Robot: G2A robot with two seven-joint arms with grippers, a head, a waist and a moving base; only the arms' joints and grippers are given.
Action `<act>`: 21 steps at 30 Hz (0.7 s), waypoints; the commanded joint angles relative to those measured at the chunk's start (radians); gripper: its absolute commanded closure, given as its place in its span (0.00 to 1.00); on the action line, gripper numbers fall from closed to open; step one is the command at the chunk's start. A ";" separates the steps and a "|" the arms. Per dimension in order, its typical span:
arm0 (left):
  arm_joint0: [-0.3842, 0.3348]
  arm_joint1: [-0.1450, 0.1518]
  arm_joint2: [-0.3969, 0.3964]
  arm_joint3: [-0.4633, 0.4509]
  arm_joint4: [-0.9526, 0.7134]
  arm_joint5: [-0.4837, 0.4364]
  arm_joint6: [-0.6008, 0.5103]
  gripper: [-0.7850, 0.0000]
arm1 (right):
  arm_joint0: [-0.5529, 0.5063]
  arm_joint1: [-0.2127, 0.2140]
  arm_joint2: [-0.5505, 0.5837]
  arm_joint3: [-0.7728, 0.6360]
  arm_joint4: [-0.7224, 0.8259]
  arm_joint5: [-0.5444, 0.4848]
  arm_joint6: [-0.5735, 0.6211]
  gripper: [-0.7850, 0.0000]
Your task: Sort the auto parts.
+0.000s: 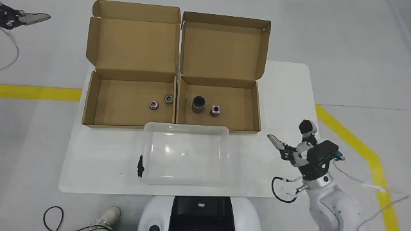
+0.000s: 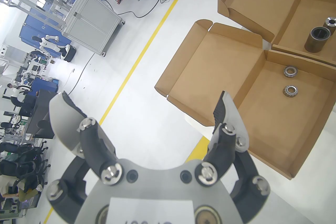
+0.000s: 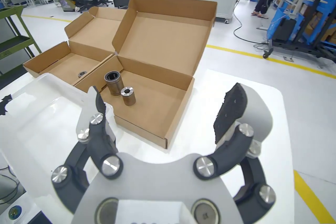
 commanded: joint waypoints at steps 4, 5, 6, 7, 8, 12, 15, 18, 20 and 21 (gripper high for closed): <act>0.000 0.000 0.000 0.000 0.000 0.000 0.000 0.00 | -0.072 0.005 0.075 -0.041 0.049 0.009 -0.047 0.00; 0.000 0.000 0.000 0.000 0.000 0.000 0.000 0.00 | -0.078 0.006 0.081 -0.043 0.054 0.010 -0.051 0.00; 0.000 0.000 0.000 0.000 0.000 0.000 0.000 0.00 | -0.086 0.007 0.089 -0.047 0.058 0.007 -0.055 0.00; 0.000 0.000 0.000 0.000 0.000 0.000 0.000 0.00 | -0.097 0.008 0.096 -0.055 0.062 0.006 -0.060 0.00; 0.000 0.000 0.000 0.000 0.000 0.000 0.000 0.00 | -0.102 0.008 0.098 -0.059 0.065 0.006 -0.063 0.00; 0.000 0.000 0.000 0.000 0.000 0.000 0.000 0.00 | -0.115 0.012 0.109 -0.072 0.067 0.002 -0.071 0.00; 0.000 0.000 0.000 0.000 0.000 0.000 0.000 0.00 | -0.113 0.016 0.110 -0.083 0.058 -0.031 -0.080 0.00; 0.000 0.000 0.000 0.000 0.000 0.000 0.000 0.00 | -0.112 0.018 0.113 -0.091 0.047 -0.039 -0.081 0.00; 0.000 0.000 0.000 0.000 0.000 0.000 0.000 0.00 | -0.112 0.019 0.115 -0.094 0.041 -0.041 -0.082 0.00; 0.000 0.000 0.000 0.000 0.000 0.000 0.000 0.00 | -0.112 0.019 0.115 -0.094 0.041 -0.040 -0.082 0.00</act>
